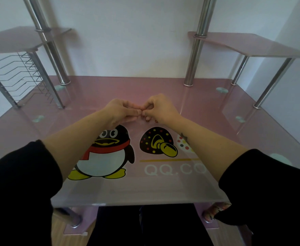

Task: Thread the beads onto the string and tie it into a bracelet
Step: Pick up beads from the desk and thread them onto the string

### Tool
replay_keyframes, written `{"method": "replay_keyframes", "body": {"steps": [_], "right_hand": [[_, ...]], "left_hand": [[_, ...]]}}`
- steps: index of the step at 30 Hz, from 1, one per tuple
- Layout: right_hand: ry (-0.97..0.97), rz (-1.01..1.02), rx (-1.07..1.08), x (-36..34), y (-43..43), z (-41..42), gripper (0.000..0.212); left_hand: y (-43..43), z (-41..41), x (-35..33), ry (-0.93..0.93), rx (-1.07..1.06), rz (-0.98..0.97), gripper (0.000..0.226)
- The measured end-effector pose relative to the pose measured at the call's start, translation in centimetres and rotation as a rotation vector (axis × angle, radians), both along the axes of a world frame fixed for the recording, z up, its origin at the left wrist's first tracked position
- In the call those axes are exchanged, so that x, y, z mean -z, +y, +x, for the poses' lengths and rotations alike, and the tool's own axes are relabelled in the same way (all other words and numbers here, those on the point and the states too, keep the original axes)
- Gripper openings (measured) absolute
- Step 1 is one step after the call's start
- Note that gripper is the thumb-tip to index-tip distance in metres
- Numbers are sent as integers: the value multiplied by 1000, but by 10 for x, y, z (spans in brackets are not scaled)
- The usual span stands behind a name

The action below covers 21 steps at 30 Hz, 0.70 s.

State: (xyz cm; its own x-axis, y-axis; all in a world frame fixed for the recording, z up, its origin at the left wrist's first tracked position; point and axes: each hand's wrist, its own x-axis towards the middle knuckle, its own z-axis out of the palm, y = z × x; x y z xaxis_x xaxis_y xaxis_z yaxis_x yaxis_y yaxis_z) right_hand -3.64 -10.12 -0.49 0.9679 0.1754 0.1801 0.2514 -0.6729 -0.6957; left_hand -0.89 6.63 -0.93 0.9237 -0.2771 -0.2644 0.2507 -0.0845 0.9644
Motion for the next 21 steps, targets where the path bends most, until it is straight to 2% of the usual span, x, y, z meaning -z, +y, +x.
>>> {"method": "replay_keyframes", "body": {"steps": [8, 11, 21], "right_hand": [[45, 71, -4, -3, 0, -1, 8], [75, 75, -3, -4, 0, -1, 12], [96, 88, 6, -5, 2, 0, 12]], "left_hand": [[0, -1, -3, 14, -16, -44, 22], [1, 0, -3, 26, -28, -58, 17], [-1, 2, -3, -155, -94, 124, 5]]}}
